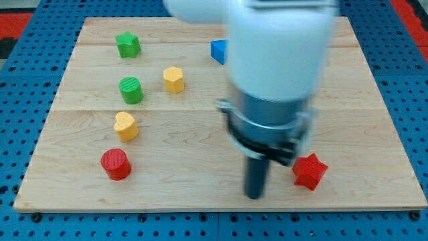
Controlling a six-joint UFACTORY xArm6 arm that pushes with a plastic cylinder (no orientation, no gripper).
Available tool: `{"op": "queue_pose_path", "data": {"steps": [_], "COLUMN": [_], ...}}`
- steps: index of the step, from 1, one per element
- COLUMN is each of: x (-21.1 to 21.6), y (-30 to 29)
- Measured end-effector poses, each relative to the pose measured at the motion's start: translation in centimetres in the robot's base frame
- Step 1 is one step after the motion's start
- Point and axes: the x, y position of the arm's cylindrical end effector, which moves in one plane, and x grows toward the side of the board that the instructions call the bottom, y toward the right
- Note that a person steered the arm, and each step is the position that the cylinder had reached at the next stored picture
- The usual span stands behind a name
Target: Slide the red circle towards the bottom center
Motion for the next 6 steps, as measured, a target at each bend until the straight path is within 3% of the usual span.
{"op": "queue_pose_path", "data": {"steps": [1, 2, 4, 5, 6], "x": [-3.1, -2.9, -0.8, -3.0, -5.1], "y": [7.2, 5.1, -22.2, -30.5, -21.7]}}
